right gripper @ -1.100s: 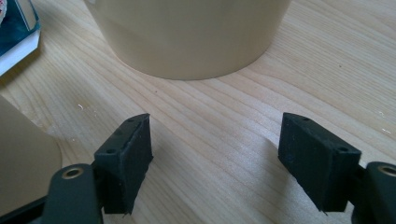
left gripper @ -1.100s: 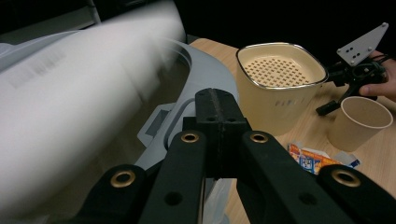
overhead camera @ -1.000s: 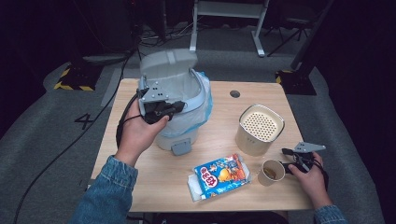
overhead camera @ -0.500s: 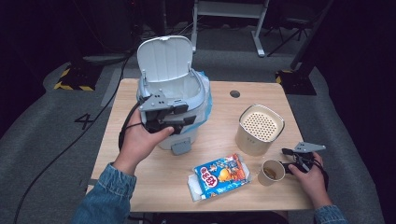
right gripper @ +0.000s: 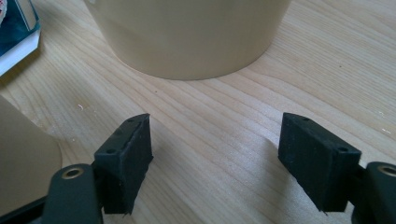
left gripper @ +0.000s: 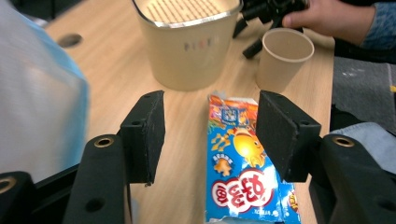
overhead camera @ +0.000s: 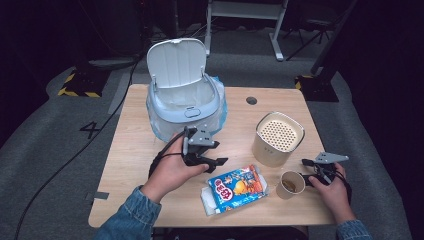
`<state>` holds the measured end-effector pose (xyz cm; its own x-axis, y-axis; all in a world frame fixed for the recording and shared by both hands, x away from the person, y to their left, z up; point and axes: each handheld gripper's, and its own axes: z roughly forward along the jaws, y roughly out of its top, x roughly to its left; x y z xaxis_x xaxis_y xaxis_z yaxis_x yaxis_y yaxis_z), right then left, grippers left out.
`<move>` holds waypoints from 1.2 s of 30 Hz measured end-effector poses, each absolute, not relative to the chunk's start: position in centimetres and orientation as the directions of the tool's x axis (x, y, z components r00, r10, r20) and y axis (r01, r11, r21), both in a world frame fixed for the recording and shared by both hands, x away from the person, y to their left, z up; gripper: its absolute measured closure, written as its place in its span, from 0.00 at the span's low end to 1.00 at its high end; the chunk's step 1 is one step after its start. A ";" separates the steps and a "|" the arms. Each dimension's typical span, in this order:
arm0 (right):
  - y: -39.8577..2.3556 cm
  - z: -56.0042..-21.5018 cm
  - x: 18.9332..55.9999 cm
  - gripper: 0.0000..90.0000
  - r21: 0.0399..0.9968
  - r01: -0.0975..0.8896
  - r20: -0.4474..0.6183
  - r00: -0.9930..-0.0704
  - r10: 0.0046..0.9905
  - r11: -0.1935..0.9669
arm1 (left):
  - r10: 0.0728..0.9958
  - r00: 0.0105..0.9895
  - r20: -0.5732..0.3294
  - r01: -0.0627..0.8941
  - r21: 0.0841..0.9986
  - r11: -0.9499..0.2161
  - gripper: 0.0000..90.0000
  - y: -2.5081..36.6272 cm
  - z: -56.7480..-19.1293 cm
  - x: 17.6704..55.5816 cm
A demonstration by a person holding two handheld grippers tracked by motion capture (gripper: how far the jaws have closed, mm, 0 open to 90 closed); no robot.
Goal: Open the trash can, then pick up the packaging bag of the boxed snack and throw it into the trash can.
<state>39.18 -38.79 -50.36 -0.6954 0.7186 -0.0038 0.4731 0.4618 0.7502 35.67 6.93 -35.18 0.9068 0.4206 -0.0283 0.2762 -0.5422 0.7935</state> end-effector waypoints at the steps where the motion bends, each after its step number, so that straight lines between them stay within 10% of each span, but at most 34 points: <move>1: -38.8 -50.4 39.2 0.29 0.750 0.473 -0.003 -0.695 0.719 0.462 | 0.421 0.906 -0.039 0.287 0.788 -0.544 0.48 6.6 -35.7 35.8; 27: -38.8 -50.4 39.2 0.29 0.750 0.473 -0.004 -0.695 0.719 0.462 | 0.404 0.900 -0.161 0.415 0.598 -0.686 0.46 1.1 -45.6 38.6; 36: -38.8 -50.4 39.2 0.29 0.750 0.473 -0.004 -0.695 0.719 0.462 | 0.405 0.884 -0.232 0.464 0.540 -0.703 0.69 0.8 -46.7 39.2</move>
<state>39.17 -38.78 -50.36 -0.6950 0.7190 -0.0040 0.4732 0.4616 0.7503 39.17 0.84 -46.66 0.8843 0.4051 -0.2323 0.4637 -0.7027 0.5396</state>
